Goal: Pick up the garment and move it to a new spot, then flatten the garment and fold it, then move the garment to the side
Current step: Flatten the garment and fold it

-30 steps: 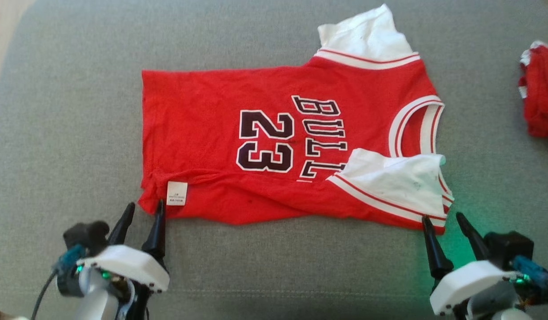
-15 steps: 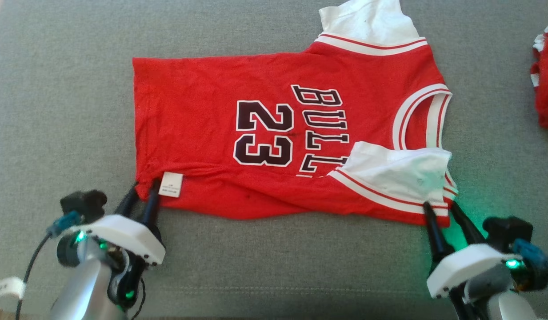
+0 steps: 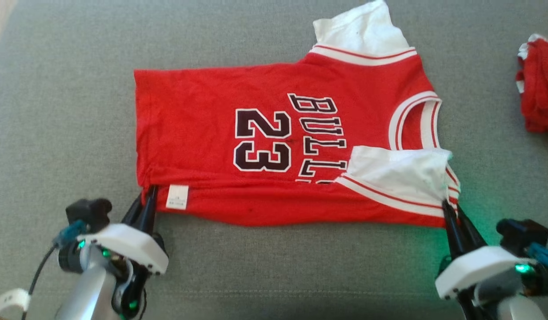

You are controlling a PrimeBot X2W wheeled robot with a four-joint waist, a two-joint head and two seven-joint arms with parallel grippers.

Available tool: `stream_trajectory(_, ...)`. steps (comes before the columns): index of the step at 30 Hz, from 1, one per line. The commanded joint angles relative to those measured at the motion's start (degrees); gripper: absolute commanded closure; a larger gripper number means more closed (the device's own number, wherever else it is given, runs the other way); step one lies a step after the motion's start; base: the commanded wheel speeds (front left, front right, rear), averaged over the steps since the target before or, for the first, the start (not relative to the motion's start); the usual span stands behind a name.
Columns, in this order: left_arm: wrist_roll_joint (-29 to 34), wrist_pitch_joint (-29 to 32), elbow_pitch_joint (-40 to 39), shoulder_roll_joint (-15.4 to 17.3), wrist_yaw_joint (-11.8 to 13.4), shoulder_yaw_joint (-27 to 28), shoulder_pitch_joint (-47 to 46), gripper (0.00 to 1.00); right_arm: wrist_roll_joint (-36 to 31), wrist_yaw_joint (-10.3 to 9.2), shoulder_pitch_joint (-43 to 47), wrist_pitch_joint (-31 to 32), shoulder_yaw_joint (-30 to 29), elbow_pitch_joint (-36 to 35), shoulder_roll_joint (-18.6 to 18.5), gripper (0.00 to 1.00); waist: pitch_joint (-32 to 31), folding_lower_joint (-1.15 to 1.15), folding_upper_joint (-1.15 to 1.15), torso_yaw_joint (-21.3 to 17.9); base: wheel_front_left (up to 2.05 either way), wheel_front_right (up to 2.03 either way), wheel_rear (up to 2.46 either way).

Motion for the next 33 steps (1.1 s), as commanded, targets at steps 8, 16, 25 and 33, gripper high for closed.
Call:
stream_trajectory(8,-0.2,3.4,-9.1,3.6,2.8,1.6,7.5,1.00,1.7,0.20,8.1,4.2,-0.8,-7.1,-0.4,1.00,-4.2,0.00,0.00,0.3,0.00,0.00,0.00)
stream_trajectory(16,-1.2,7.1,-13.7,4.6,4.5,1.4,11.9,0.23,2.5,0.20,11.2,6.0,-0.4,-8.6,-0.4,0.25,-5.6,0.00,0.00,-0.2,0.00,0.00,0.00)
stream_trajectory(25,-0.7,3.9,-15.0,3.2,6.7,2.0,12.0,0.00,-1.5,0.20,7.2,-1.0,-1.1,-10.4,-0.4,0.00,-8.2,0.00,0.00,-0.5,0.00,0.00,0.00)
stream_trajectory(33,3.2,-2.4,-19.2,2.4,10.3,2.7,10.5,0.00,-7.3,0.20,2.5,-8.2,-0.3,-15.0,-0.4,0.00,-10.9,0.00,0.00,-0.1,0.00,0.00,0.00)
